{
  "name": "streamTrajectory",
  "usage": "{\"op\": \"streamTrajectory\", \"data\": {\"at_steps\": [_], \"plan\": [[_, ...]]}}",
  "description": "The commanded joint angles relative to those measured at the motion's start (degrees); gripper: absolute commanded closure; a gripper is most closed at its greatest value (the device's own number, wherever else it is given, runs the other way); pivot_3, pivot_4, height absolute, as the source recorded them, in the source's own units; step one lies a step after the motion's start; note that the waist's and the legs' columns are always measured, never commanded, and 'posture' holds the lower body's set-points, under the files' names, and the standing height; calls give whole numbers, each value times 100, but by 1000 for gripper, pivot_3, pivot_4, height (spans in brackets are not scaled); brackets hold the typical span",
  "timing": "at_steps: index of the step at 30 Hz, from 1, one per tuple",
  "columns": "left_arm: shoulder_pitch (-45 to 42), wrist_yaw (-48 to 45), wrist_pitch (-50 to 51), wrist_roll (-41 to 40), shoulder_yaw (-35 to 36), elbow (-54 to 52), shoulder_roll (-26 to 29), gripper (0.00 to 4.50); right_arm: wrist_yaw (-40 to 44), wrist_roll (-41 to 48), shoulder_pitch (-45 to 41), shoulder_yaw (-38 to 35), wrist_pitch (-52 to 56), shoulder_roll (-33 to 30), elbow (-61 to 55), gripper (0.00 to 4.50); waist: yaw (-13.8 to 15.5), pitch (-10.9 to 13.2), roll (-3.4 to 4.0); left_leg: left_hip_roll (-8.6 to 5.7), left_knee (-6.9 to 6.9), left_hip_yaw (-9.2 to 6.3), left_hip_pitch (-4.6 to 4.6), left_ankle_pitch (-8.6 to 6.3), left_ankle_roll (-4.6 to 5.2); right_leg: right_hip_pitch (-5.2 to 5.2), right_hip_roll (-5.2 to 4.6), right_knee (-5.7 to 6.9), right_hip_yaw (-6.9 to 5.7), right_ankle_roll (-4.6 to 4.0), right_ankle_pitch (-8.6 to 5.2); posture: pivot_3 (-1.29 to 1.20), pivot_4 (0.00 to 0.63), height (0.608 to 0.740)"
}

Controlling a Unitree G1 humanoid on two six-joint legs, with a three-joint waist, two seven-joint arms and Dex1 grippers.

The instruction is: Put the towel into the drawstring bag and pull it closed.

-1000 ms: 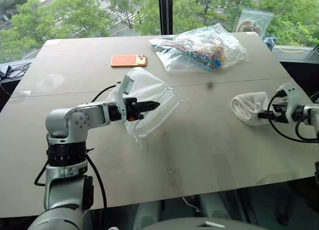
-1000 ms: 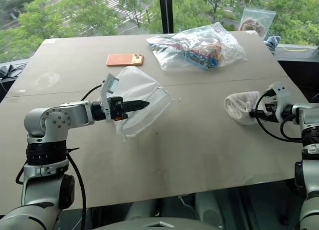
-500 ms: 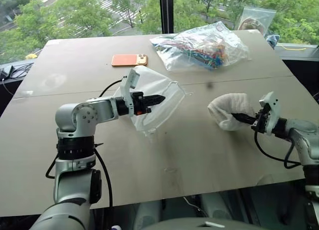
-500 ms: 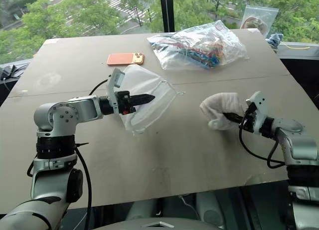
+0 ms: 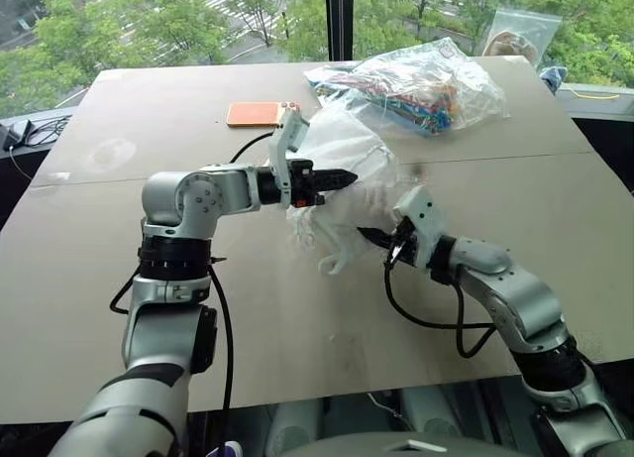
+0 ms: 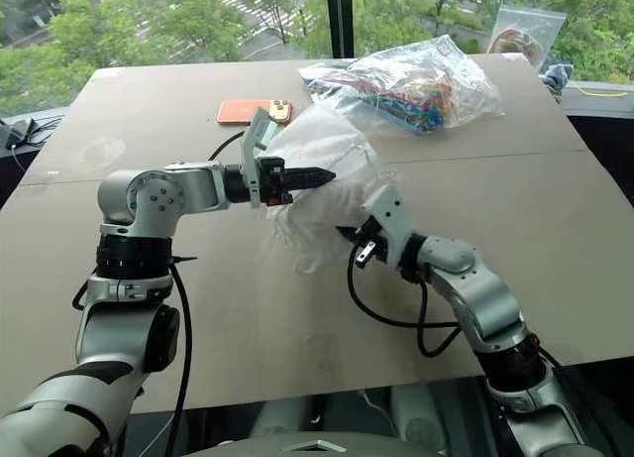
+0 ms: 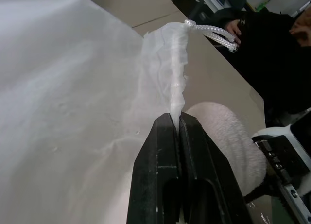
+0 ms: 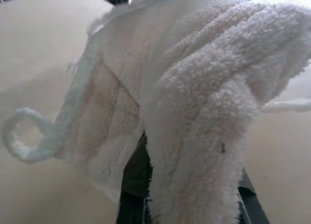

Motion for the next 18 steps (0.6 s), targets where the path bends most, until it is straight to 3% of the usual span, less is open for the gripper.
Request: {"op": "streamTrajectory", "data": {"at_steps": [1,4,10,18], "plan": [[228,-371,-265,99,-350,-637,285,4500,41,-149,-279,96,-279,81,130,4484,-9,0,0,0,-1,0,0,0,0,0,0,-1,0,0,0,0,150,740],[519,-451,-312,102,-459,-969,434,4500,-147,114,-491,-182,-141,519,385,4484,-24,0,0,2,-6,-2,1,-2,3,-2,1,-1,-3,-1,-1,0,150,740],[931,-482,-391,79,-453,-1348,617,4500,-840,1001,-789,-1405,661,1516,1004,4484,4,2,2,3,-4,-7,2,-14,23,-3,1,6,-4,-2,0,0,150,740],[852,-496,-281,-218,-59,-1268,613,4500,-1222,1408,-804,-1958,1060,1829,1298,4484,-11,3,4,-1,-5,-8,-3,-14,25,-4,-3,4,-9,-2,0,0,150,740]]}}
